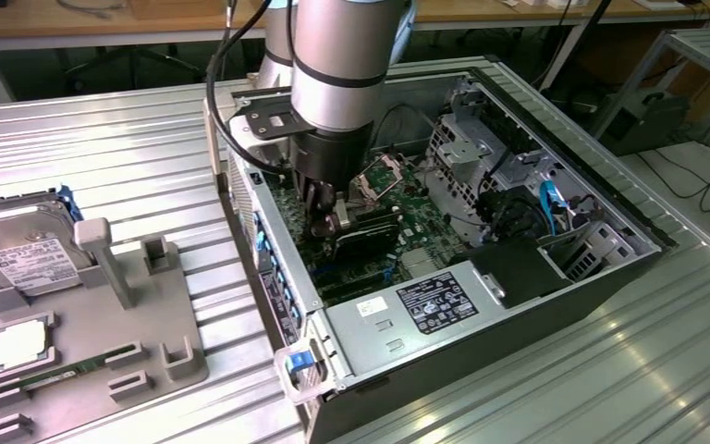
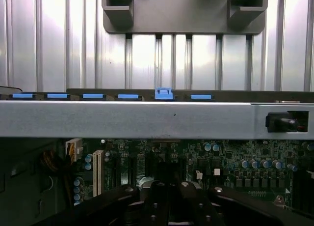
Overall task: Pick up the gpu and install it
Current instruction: 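Press down on the gpu until it lock into place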
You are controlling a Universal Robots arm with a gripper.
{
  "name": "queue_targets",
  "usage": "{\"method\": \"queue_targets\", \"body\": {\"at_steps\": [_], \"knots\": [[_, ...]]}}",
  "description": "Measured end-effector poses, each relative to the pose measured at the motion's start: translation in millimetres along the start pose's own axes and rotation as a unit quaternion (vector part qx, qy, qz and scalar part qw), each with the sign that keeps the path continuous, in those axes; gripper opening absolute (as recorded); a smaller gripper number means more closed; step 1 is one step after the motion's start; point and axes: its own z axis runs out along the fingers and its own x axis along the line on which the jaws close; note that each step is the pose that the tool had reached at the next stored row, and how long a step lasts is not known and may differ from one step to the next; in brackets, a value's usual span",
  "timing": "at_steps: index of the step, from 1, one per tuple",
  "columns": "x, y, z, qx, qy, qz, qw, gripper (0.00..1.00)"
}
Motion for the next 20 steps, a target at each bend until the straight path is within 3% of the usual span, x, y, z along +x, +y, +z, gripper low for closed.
{"method": "queue_targets", "body": {"at_steps": [20], "knots": [[-0.2, 1.6, 8.2, -0.0001, 0.0, 0.0, 1.0, 0.11]]}}
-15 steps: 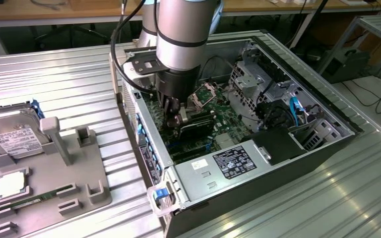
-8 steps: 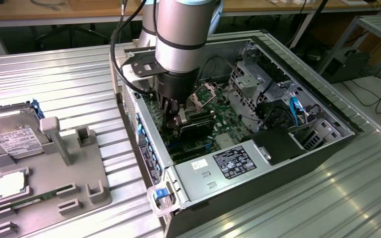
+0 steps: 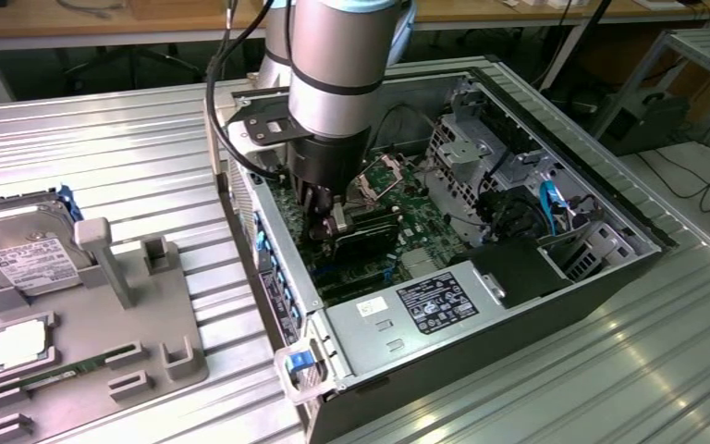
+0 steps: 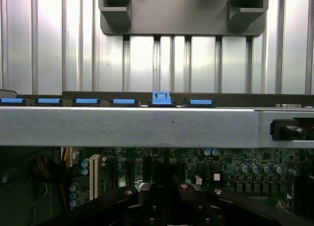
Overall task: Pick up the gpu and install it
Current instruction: 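Press down on the gpu until it lock into place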
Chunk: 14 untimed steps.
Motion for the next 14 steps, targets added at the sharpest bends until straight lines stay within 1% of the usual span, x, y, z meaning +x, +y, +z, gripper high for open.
{"method": "queue_targets", "body": {"at_steps": [3, 4, 6, 10, 12, 14], "knots": [[0.0, 0.0, -0.7, 0.0002, -0.0003, 0.0, 1.0, 0.11], [-0.1, 0.0, -3.6, 0.0006, -0.001, 0.0, 1.0, 0.11], [0.1, 0.2, -8.2, 0.0, -0.0002, 0.0, 1.0, 0.11], [0.1, 0.3, -12.6, 0.0, -0.0002, 0.0, 1.0, 0.11], [0.2, 0.6, -19.0, 0.0, -0.0002, 0.0, 1.0, 0.11], [0.2, 1.1, -21.9, 0.0, -0.0002, 0.0, 1.0, 0.11]]}}
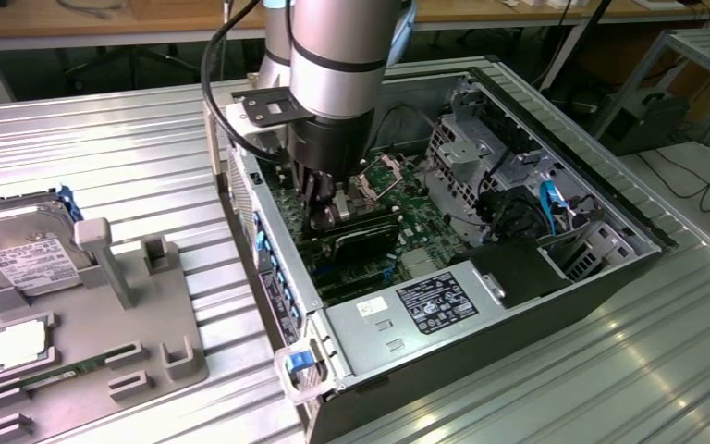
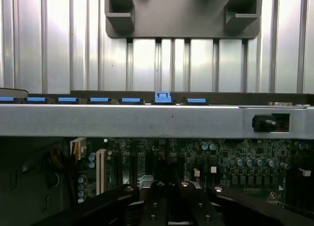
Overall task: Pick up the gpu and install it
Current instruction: 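Press down on the gpu until it lock into place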
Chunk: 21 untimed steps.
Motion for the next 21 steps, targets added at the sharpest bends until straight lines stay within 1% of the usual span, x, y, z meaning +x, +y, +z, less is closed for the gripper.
{"method": "queue_targets", "body": {"at_steps": [1, 5, 11, 13, 21], "knots": [[0.0, 0.9, -0.4, 0.0001, -0.0001, 0.0, 1.0, 0.11], [-0.2, 9.2, -0.3, 0.0001, -0.0001, 0.0, 1.0, 0.11], [-1.3, 17.0, -0.1, 0.0001, 0.0, 0.0, 1.0, 0.11], [-2.1, 20.8, 0.0, 0.0, 0.0001, 0.0, 1.0, 0.11], [-2.9, 26.3, 0.2, 0.0001, 0.0001, 0.0, 1.0, 0.11]]}}
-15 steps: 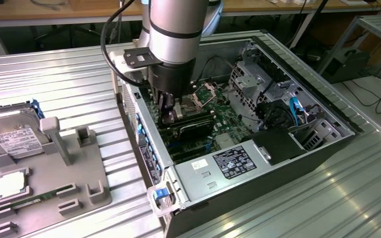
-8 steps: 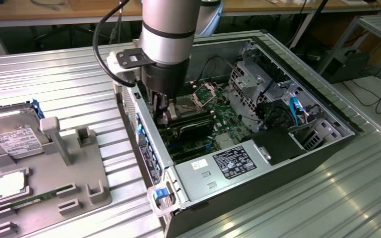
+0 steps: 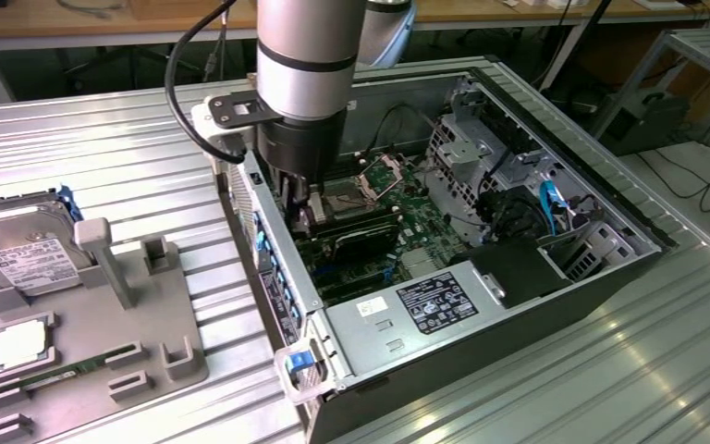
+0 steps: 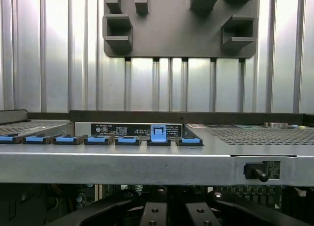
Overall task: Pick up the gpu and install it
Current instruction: 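Press down on the gpu until it lock into place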
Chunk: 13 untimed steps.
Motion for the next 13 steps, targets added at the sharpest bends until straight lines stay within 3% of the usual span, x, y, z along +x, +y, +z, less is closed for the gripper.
{"method": "queue_targets", "body": {"at_steps": [8, 13], "knots": [[0.0, -0.2, 1.5, -0.0035, -0.0002, 0.0, 1.0, 0.11], [0.0, -0.5, 2.9, -0.0114, -0.0003, 0.0, 0.9999, 0.11]]}}
